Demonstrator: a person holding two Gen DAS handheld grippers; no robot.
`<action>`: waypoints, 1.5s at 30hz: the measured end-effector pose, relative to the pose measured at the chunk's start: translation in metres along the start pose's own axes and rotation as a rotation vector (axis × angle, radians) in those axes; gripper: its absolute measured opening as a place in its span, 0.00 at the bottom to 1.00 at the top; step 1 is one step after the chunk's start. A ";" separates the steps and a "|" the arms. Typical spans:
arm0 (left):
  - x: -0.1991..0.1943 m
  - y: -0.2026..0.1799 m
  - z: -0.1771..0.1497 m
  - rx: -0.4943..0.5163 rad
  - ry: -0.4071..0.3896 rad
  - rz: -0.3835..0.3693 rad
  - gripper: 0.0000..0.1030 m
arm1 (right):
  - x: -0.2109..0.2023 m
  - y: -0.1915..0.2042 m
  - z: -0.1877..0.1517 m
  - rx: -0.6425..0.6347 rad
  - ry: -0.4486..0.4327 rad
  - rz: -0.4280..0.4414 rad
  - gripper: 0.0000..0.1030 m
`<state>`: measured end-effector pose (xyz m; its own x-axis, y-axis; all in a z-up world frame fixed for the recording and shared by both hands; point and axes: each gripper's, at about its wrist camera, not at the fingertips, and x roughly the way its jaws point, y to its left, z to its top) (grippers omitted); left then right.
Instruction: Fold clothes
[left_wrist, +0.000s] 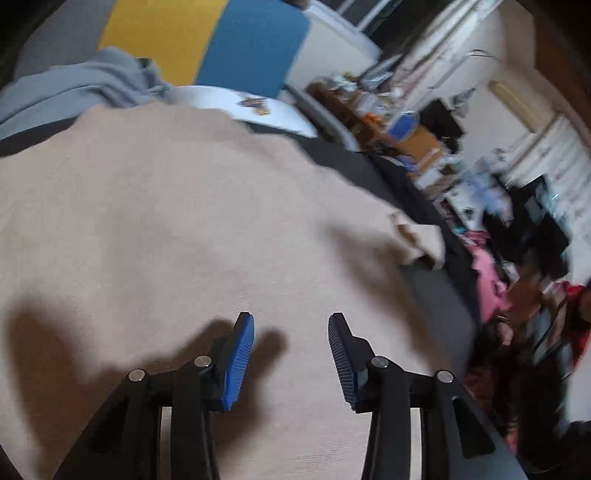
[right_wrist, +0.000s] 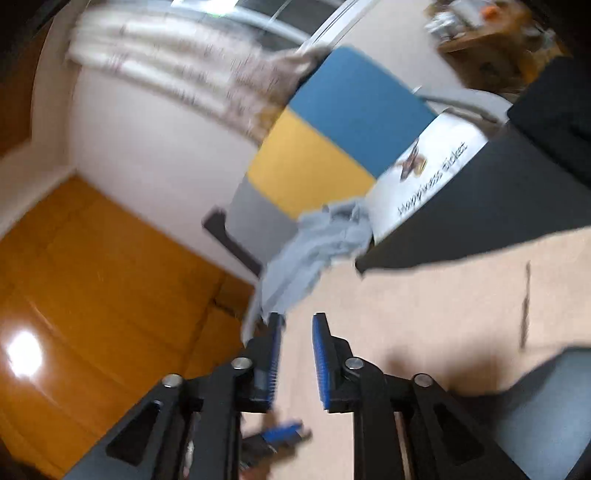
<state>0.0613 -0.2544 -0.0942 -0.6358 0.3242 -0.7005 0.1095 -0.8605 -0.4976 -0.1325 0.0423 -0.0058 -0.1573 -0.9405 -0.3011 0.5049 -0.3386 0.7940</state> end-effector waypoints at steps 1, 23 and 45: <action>0.002 -0.007 0.005 0.014 0.004 -0.023 0.41 | 0.001 0.000 -0.015 -0.023 0.019 -0.042 0.39; 0.253 -0.169 0.130 -0.116 0.414 -0.348 0.47 | 0.014 -0.017 -0.172 -0.286 0.143 -0.115 0.93; 0.279 -0.183 0.132 -0.117 0.415 -0.270 0.01 | 0.010 -0.025 -0.162 -0.310 0.114 -0.056 1.00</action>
<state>-0.2369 -0.0583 -0.1312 -0.2983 0.6782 -0.6716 0.0836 -0.6824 -0.7262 -0.0087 0.0460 -0.1142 -0.1047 -0.9058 -0.4107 0.7354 -0.3485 0.5812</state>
